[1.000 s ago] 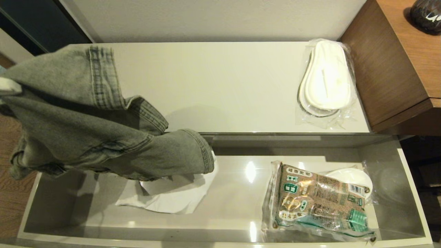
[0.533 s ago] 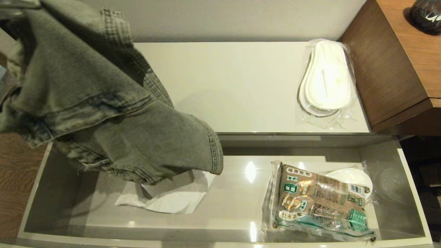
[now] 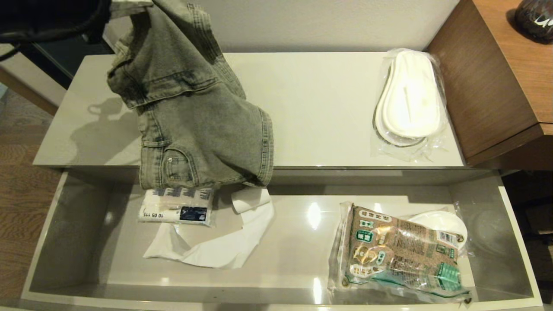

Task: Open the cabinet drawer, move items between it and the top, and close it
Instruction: Place the shorts on the table

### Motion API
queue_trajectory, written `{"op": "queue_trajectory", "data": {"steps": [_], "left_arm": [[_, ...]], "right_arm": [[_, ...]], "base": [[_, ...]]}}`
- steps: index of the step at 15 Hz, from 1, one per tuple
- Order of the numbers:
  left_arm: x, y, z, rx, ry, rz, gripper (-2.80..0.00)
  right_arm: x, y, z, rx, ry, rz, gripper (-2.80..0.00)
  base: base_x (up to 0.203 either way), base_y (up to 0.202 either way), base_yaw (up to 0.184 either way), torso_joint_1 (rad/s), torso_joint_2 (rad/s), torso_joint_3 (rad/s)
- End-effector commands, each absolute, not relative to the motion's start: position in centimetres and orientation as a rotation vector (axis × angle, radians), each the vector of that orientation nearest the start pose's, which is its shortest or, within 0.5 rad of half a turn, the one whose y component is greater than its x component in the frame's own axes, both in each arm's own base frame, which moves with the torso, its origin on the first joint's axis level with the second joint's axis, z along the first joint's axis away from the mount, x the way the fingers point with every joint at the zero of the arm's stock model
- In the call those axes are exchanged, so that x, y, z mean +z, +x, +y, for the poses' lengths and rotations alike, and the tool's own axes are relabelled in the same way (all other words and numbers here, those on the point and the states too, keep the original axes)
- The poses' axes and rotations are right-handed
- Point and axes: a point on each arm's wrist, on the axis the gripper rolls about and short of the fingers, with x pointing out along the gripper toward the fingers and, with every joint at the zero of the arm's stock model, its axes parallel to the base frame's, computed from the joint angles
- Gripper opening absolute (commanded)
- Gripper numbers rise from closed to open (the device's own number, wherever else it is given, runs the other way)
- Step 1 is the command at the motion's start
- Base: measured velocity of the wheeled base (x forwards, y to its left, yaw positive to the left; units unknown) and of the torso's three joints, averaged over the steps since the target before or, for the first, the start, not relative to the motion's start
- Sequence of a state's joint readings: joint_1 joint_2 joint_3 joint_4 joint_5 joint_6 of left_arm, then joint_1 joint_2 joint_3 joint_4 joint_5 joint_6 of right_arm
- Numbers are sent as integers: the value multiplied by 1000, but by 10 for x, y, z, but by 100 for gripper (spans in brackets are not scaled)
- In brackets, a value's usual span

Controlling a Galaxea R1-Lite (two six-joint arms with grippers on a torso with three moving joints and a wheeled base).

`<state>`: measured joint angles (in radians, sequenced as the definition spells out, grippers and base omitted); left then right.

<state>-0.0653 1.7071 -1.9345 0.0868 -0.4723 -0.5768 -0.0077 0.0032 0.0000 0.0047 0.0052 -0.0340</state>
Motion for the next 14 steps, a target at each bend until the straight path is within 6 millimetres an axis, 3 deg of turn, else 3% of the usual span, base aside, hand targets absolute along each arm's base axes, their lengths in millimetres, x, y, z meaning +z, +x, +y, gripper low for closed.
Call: {"op": "queue_trajectory", "data": {"steps": [1,4,5,10,12,14], "left_arm": [[393,348,-28,-550,-521,8,-280],[381,364,-21,-482,-528,13,-280],[367,377,-20,-434,-543,52,-280],[298,428,-11,161,-537,112,-280],[287,425,-13,185,-523,165,-280],[290,415,-13,162,-521,213,-280]], "right_arm": [[75,-22,0,-1,-34,9,-280],[75,-22,0,-1,-35,9,-280],[75,-22,0,-1,-35,9,-280],[75,-22,0,0,-38,9,-280],[75,-22,0,-1,-40,10,-280],[75,-22,0,-1,-40,9,-280]], "base": [[0,0,0,0,0,0],[0,0,0,0,0,0],[0,0,0,0,0,0],[0,0,0,0,0,0],[71,0,-1,1,-1,6],[196,0,0,1,6,3]]}}
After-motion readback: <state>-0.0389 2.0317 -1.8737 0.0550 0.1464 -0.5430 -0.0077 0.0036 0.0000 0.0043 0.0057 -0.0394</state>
